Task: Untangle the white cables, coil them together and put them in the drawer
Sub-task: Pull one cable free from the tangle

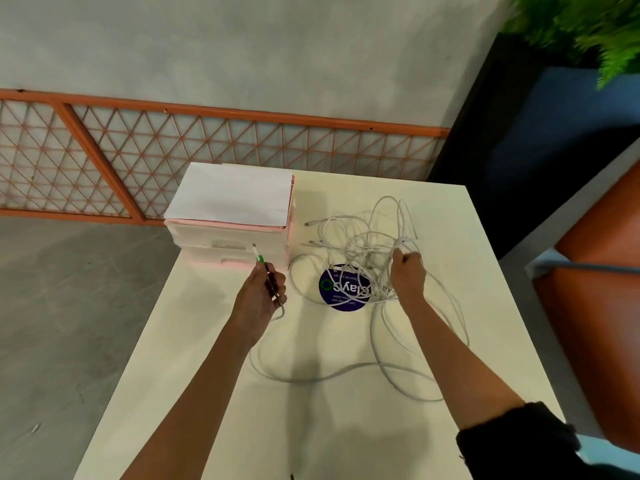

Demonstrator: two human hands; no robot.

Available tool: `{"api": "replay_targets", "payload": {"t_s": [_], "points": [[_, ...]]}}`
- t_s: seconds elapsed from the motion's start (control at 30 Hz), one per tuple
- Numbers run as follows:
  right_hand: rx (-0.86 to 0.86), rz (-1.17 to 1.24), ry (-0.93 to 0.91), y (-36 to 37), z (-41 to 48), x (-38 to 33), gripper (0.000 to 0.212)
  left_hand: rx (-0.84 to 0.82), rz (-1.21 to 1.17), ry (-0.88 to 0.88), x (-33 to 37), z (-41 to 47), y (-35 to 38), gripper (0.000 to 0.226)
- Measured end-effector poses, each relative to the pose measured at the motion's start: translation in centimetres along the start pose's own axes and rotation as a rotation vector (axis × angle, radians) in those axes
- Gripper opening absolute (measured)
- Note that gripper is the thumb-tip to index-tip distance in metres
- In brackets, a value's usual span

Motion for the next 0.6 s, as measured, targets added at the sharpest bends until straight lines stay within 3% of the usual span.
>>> {"api": "replay_targets", "payload": {"t_s": [0.07,0.2,0.4,0.6], "points": [[0.035,-0.011,0.092,-0.4,-0.3,2.1,0.033,0.001,0.009,-0.002,-0.1,0.1,0.1,0.031],[0.046,0.033,0.264,-0.5,-0.9,3.5,0.063,0.002,0.030,-0.019,-0.3,0.3,0.4,0.031],[-0.005,-0.087,0.234,-0.7,0.4,2.1,0.006,-0.005,0.113,-0.021,-0.4,0.4,1.0,0.032],[-0.216,0.195,0.141,0.0,0.1,-2.1,0.005,-0.034,0.151,-0.019,-0.2,0.7,1.8,0.033]]}}
Point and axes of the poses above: each hand's wrist, its own z-axis towards the middle knuckle, its own y-axis out of the palm, x = y × z, the point moved 6 cm from there along z, towards the middle knuckle, and after that the axes turned 12 degrees about z, right-handed, at the moved point
